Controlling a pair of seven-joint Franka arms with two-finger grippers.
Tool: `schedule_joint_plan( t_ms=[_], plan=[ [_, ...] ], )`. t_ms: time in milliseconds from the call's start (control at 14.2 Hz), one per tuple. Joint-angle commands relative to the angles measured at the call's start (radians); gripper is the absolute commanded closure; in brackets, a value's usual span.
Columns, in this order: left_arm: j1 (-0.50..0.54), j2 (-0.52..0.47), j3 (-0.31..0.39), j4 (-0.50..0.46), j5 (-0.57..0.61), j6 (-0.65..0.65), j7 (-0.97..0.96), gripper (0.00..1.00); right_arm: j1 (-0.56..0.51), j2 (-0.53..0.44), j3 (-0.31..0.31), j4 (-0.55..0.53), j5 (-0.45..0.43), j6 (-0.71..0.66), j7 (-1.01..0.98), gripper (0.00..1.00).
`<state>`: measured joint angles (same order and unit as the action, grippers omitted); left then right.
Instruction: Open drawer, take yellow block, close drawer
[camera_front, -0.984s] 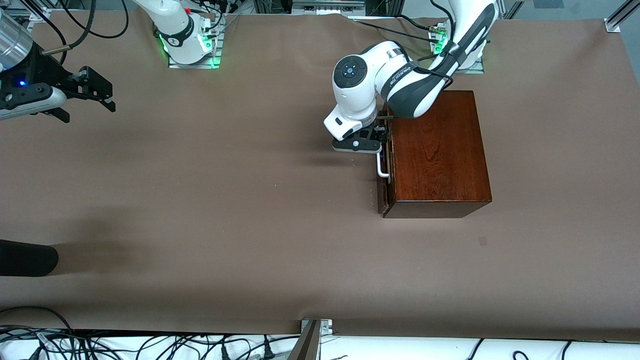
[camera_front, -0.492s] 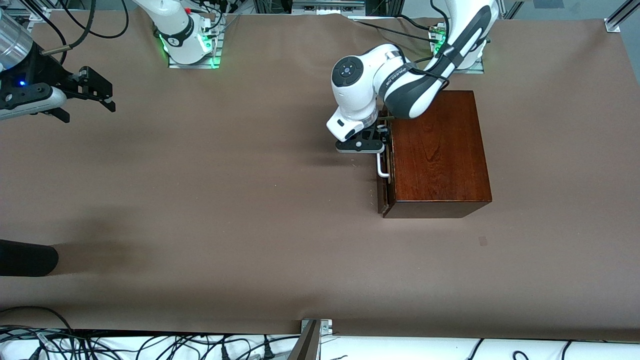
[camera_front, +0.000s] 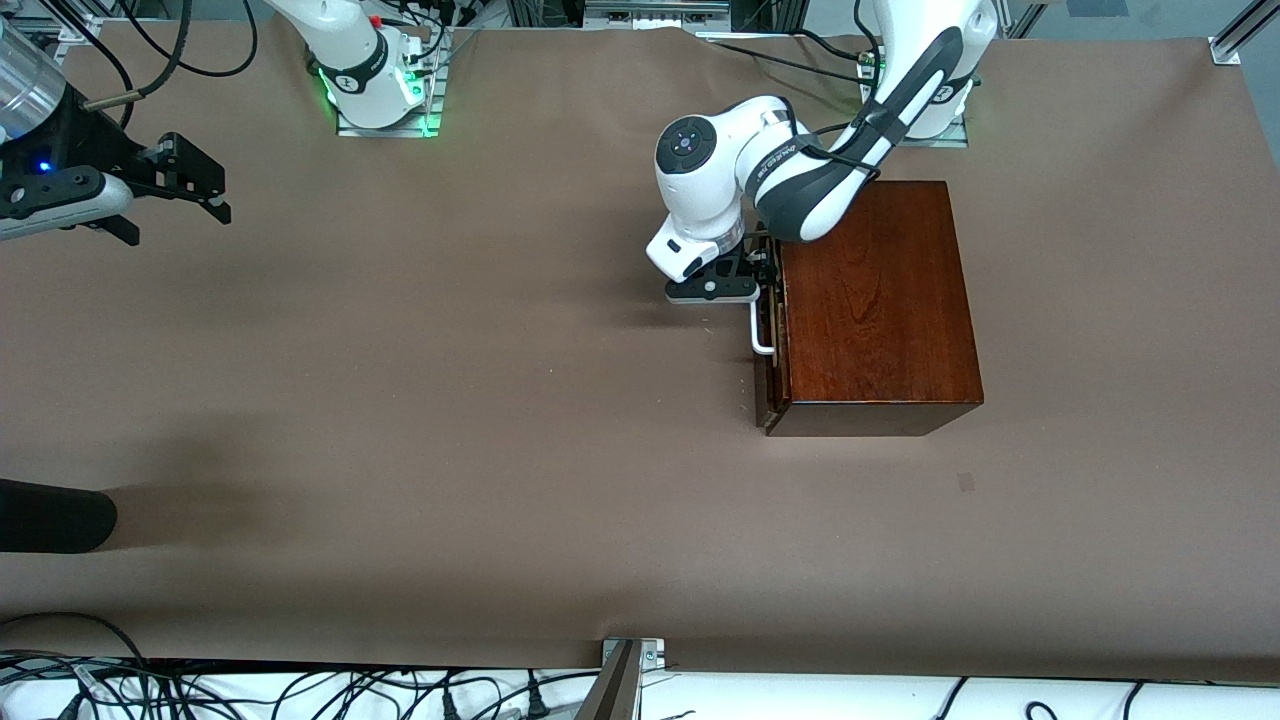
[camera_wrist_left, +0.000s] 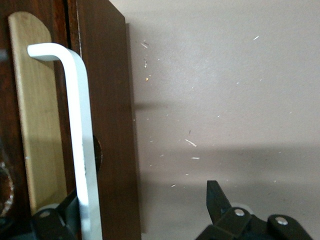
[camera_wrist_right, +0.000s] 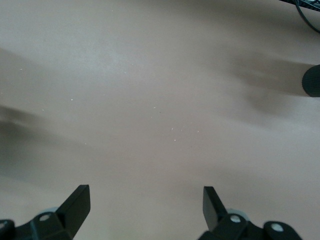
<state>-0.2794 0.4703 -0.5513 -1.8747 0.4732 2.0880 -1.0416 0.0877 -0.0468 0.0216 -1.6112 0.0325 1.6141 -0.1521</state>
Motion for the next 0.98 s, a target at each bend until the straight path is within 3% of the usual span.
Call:
schedule_joint_plan(
  t_ms=[0,211,914],
  plan=[
    [-0.024,0.019,-0.001,0.006,0.01,0.087,-0.063,0.0,-0.006,-0.005,0.006,0.0,-0.013,-0.011,0.016,0.0],
    [-0.046,0.033,-0.003,0.008,0.008,0.168,-0.145,0.0,-0.006,-0.005,0.006,0.002,-0.013,-0.011,0.016,0.0],
    [-0.118,0.108,-0.004,0.127,-0.053,0.216,-0.172,0.0,-0.006,-0.005,0.006,0.002,-0.013,-0.011,0.016,0.0]
  ],
)
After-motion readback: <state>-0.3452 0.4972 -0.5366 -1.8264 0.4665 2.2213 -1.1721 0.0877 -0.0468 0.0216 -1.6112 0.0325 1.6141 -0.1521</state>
